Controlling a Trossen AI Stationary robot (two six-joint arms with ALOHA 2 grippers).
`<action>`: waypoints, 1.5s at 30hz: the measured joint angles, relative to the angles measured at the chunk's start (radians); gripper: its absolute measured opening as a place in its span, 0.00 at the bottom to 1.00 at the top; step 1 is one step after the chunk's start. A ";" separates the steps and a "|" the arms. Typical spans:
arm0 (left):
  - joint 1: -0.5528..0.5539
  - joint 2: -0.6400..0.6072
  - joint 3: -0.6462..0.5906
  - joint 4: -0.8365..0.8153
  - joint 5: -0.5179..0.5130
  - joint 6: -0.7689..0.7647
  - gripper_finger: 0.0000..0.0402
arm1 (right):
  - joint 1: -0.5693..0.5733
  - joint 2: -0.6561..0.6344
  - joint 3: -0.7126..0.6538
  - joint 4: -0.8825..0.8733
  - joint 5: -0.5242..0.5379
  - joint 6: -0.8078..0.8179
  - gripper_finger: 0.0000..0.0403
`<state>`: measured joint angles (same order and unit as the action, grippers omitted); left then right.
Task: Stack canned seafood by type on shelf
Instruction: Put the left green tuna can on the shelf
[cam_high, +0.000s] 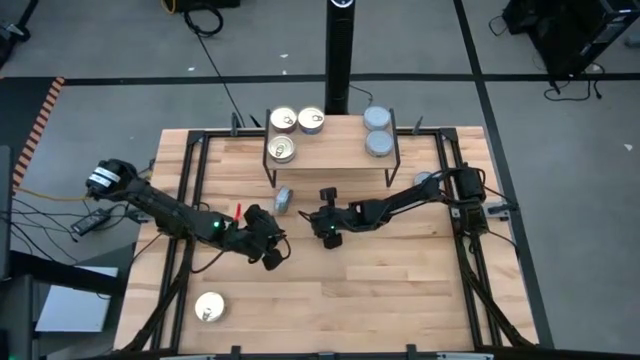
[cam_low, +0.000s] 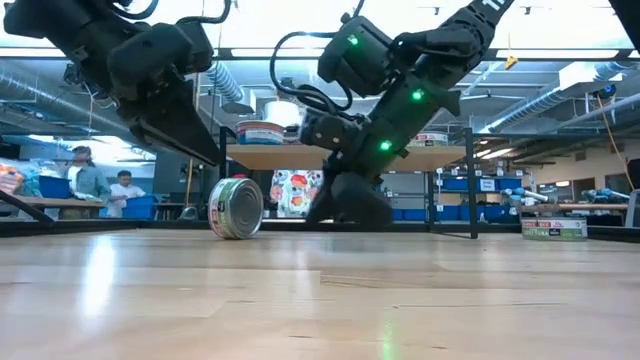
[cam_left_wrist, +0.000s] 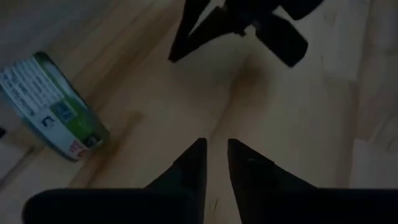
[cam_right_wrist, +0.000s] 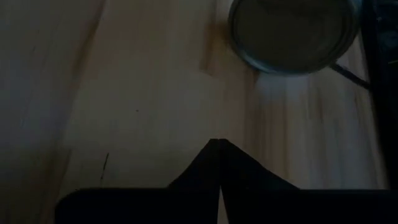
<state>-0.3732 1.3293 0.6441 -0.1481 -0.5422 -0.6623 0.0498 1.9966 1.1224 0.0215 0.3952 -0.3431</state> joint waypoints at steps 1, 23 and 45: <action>-0.008 0.000 0.000 0.000 -0.014 0.002 0.19 | 0.001 -0.002 -0.005 -0.013 -0.001 0.006 0.04; -0.116 -0.168 -0.012 -0.186 -0.195 -0.023 0.01 | 0.002 -0.020 -0.052 0.025 -0.069 0.047 0.03; -0.130 -0.383 -0.270 -0.084 -0.249 -0.093 0.01 | 0.001 -0.098 -0.098 0.059 -0.132 0.091 0.03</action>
<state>-0.5030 0.9466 0.3737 -0.2322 -0.7909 -0.7557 0.0509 1.8986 1.0241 0.0806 0.2628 -0.2520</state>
